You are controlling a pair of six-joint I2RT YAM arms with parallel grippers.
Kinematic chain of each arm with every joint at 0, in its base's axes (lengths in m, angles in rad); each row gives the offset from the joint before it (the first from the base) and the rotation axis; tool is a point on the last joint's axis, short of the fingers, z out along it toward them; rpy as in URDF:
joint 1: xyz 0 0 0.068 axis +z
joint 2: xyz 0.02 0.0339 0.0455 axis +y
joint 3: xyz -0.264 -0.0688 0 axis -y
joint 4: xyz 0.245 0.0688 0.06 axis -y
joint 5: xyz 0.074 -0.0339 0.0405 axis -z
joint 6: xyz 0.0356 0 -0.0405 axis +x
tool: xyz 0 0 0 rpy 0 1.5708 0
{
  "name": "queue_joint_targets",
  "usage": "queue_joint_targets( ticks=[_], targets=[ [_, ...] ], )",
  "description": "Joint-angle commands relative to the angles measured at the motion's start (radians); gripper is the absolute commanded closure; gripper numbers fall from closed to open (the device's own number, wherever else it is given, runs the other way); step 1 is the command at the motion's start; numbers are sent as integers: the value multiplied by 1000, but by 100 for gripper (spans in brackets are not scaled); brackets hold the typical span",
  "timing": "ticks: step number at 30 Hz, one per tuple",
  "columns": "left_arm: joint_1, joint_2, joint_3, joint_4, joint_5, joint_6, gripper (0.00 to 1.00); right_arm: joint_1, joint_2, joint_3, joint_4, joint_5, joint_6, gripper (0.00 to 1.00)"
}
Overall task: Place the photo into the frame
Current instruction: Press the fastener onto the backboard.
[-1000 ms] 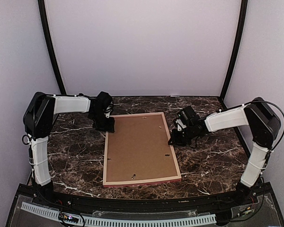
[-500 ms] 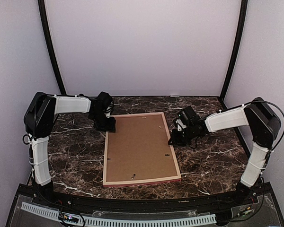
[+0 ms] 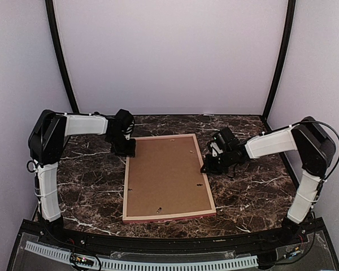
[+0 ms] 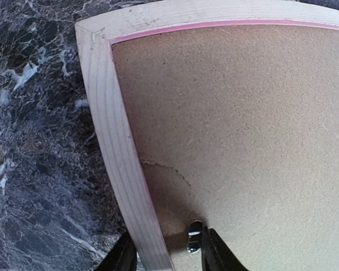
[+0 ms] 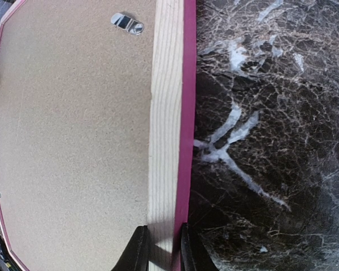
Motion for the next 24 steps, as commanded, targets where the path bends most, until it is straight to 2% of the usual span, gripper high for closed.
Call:
queue_joint_targets(
  ticks=[1, 9, 15, 24],
  targets=[
    [-10, 34, -25, 59, 13, -2, 62, 6, 50, -39, -1, -28, 9, 81],
    [-3, 43, -41, 94, 62, -54, 65, 6, 52, -45, 2, -32, 9, 82],
    [3, 44, -61, 140, 93, -104, 58, 6, 46, -50, 6, -34, 11, 82],
    [17, 44, -81, 180, 96, -151, 57, 6, 42, -57, 11, -37, 12, 82]
  ],
)
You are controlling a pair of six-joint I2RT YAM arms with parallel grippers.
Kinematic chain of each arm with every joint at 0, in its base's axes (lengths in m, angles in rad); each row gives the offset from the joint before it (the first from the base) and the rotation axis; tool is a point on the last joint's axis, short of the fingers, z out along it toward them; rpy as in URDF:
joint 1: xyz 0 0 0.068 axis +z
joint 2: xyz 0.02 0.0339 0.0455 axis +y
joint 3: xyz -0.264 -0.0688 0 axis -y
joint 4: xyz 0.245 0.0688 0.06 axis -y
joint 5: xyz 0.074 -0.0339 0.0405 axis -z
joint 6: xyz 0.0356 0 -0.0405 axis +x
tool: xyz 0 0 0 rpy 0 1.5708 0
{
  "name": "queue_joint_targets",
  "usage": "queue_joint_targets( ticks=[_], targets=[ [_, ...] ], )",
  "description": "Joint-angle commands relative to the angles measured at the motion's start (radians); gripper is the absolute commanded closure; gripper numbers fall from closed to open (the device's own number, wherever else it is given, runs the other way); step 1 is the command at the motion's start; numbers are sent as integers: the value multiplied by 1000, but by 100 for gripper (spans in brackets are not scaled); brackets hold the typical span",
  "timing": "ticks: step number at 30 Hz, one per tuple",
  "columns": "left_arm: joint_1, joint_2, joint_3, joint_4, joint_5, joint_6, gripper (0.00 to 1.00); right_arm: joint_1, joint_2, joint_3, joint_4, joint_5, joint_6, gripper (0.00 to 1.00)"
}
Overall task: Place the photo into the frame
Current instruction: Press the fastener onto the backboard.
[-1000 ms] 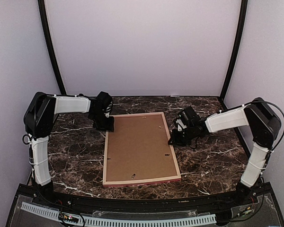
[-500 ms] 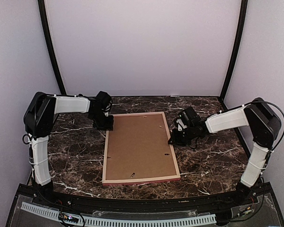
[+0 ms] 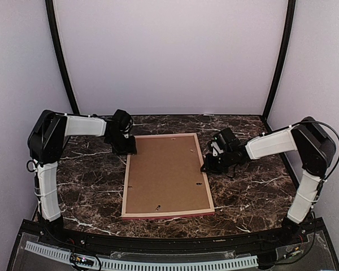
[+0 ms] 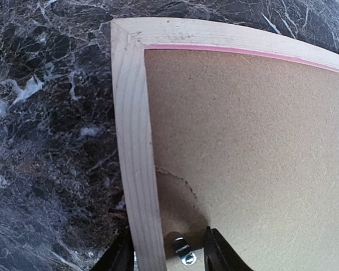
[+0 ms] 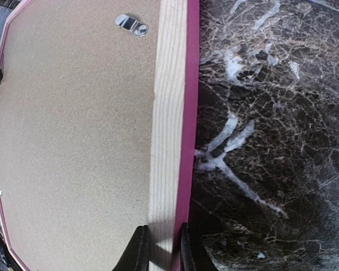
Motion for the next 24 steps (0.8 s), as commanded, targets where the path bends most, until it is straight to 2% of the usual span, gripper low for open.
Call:
queue_joint_targets(
  ticks=[1, 12, 24],
  targets=[
    [-5, 41, -38, 48, 53, -28, 58, 10, 43, -41, -32, -39, -2, 82],
    [-4, 35, -61, 44, 59, -31, 69, 10, 46, -43, -28, -41, 1, 82],
    [-4, 3, -100, 35, 115, -26, 74, 10, 52, -39, -21, -46, 1, 83]
  ],
)
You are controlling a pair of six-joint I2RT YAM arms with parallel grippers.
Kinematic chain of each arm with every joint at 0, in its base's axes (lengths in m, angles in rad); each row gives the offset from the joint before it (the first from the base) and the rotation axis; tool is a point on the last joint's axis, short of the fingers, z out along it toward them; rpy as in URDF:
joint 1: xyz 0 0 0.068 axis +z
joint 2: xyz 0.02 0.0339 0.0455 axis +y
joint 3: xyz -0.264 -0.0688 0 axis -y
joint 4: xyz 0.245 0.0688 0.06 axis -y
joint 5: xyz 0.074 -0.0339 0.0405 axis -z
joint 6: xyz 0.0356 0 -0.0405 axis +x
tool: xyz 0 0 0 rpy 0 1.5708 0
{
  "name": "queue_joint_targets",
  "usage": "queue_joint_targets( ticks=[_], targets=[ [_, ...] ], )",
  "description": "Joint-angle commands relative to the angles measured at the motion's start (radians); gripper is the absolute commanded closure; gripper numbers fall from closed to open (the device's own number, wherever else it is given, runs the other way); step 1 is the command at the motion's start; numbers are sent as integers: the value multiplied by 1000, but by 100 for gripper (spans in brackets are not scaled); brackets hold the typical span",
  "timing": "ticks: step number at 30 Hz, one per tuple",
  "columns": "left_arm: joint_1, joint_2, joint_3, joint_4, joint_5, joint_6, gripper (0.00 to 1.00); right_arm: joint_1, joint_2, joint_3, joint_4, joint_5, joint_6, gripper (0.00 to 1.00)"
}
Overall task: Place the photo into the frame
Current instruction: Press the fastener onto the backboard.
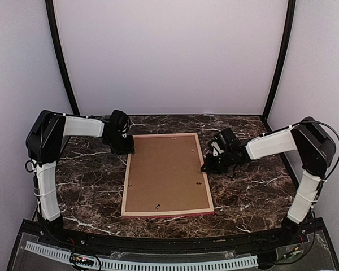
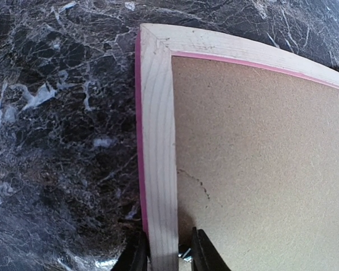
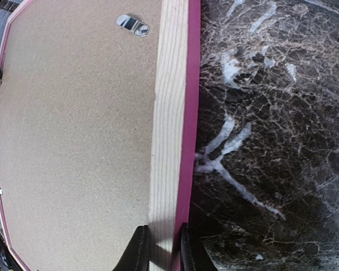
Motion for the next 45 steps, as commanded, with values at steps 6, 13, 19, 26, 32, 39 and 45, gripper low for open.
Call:
queue_joint_targets(
  ticks=[6, 13, 19, 26, 32, 39, 45],
  targets=[
    [-25, -3, -88, -46, 114, 28, 76, 13, 57, -32, -34, -49, -9, 83],
    [-13, -9, -83, -80, 219, 53, 76, 13, 54, -31, -34, -49, -9, 83],
    [20, -10, -83, -112, 316, 67, 76, 13, 51, -39, -26, -50, -4, 83],
    [35, -11, -56, -187, 356, 113, 76, 14, 54, -55, 3, -55, 6, 83],
    [60, -35, -29, -207, 379, 126, 68, 13, 59, -58, 10, -59, 4, 83],
    [70, -27, 39, -240, 334, 145, 52, 13, 60, -60, 13, -58, 2, 83],
    [70, -5, 67, -259, 260, 161, 52, 13, 64, -61, 17, -60, 4, 83]
  ],
)
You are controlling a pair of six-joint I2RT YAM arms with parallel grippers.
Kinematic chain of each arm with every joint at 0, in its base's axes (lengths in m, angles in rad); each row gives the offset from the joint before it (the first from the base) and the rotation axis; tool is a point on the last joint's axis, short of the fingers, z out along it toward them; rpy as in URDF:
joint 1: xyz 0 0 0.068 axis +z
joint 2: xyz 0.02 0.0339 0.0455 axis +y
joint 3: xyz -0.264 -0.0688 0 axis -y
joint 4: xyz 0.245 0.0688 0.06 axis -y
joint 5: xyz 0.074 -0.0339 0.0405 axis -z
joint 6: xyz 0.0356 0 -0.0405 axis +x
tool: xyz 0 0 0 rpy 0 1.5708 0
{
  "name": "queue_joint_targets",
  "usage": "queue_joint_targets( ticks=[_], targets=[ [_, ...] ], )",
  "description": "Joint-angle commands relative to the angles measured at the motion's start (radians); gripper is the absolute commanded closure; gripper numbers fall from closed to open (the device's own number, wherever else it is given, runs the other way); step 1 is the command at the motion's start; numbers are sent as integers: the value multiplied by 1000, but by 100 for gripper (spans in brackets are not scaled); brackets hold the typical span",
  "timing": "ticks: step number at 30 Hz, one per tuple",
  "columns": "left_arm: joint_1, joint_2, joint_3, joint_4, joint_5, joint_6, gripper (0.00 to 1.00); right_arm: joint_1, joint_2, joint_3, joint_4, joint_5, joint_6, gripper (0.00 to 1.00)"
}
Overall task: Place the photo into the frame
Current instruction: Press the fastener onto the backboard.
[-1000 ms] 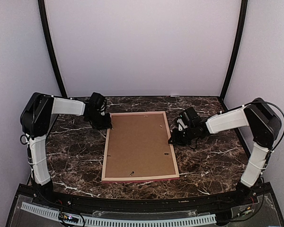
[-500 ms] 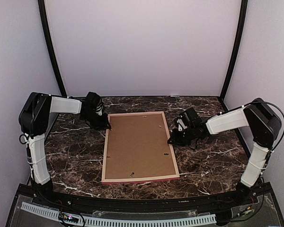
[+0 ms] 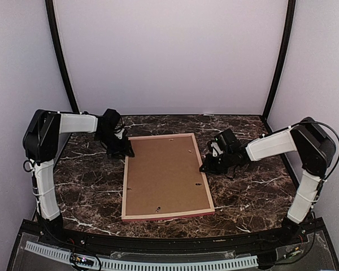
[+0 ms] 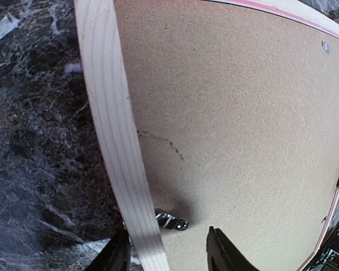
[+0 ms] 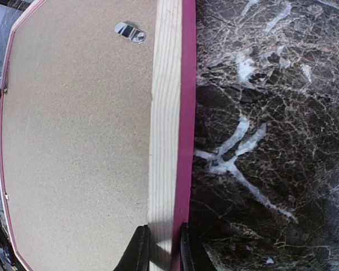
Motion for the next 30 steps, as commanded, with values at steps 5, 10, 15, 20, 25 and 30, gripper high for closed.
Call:
queue_joint_targets(
  ticks=[5, 10, 15, 20, 25, 30],
  targets=[
    [-11, 26, 31, -23, -34, 12, 56, 13, 61, -36, -39, -33, 1, 83],
    [-11, 36, 52, -22, -36, 18, 58, 13, 47, -43, -46, -25, 2, 84],
    [-11, 35, 66, -52, -66, 38, 63, 13, 48, -43, -47, -24, 4, 84],
    [-11, 31, 65, -59, -69, 36, 63, 13, 48, -37, -52, -24, 3, 84],
    [-11, -2, 50, -81, -114, 48, 60, 12, 54, -33, -56, -24, -1, 84],
    [-11, -9, 50, -95, -121, 59, 61, 13, 60, -27, -56, -29, -1, 84]
  ],
)
